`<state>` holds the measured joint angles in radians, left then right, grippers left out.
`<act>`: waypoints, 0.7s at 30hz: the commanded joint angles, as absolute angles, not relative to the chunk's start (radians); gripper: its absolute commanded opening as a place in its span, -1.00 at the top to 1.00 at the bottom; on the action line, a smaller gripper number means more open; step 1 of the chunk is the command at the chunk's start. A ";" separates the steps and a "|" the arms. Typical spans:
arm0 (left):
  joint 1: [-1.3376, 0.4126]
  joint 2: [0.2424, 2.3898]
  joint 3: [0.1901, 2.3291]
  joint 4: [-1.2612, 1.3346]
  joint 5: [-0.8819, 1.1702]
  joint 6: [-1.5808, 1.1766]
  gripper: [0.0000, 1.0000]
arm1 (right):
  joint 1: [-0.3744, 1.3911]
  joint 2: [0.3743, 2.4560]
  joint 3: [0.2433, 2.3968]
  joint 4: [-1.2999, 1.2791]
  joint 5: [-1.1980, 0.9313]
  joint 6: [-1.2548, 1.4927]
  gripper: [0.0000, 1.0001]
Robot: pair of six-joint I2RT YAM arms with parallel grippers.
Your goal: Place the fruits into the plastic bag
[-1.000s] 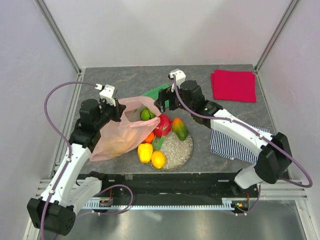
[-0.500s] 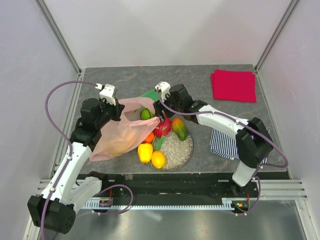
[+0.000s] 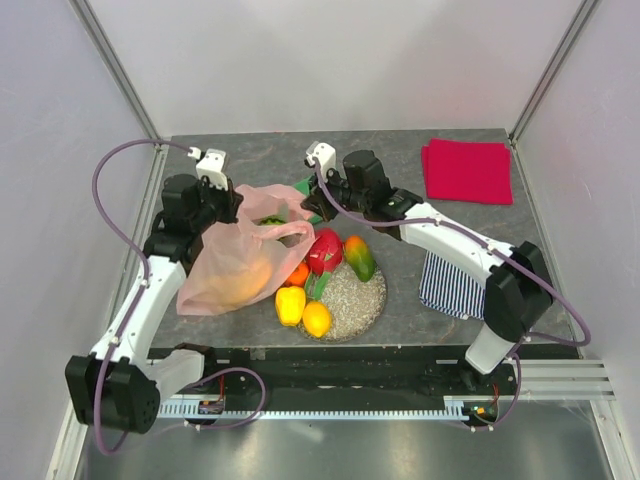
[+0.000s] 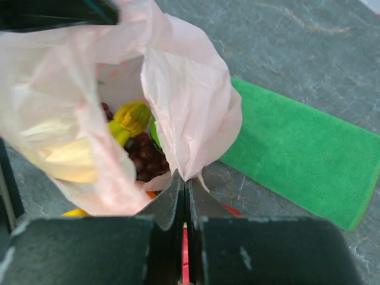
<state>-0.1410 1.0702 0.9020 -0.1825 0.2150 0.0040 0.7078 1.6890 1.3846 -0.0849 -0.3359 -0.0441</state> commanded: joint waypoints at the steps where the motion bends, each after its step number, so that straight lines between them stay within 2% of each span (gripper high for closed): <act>1: -0.120 1.155 1.023 -0.140 0.235 0.011 0.97 | 0.712 1.594 1.430 -0.095 -0.364 -0.018 1.00; 13: -0.003 1.318 1.290 -0.189 0.282 0.029 0.97 | 0.712 1.511 1.554 -0.113 -0.307 0.064 1.00; 19: 0.043 1.399 1.376 -0.173 0.299 0.054 0.96 | 0.712 1.541 1.572 -0.017 -0.353 0.136 1.00; 20: 0.043 1.411 1.387 -0.182 0.304 0.054 0.89 | 0.712 1.557 1.586 -0.018 -0.350 0.161 1.00; 21: 0.043 1.431 1.396 -0.216 0.307 0.046 0.52 | 0.712 1.589 1.595 -0.023 -0.345 0.178 1.00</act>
<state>0.0059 1.3674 1.3300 -0.2005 0.3500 0.0051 0.7143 1.5646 1.5238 -0.0917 -0.3260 0.0940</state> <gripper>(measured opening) 0.044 0.010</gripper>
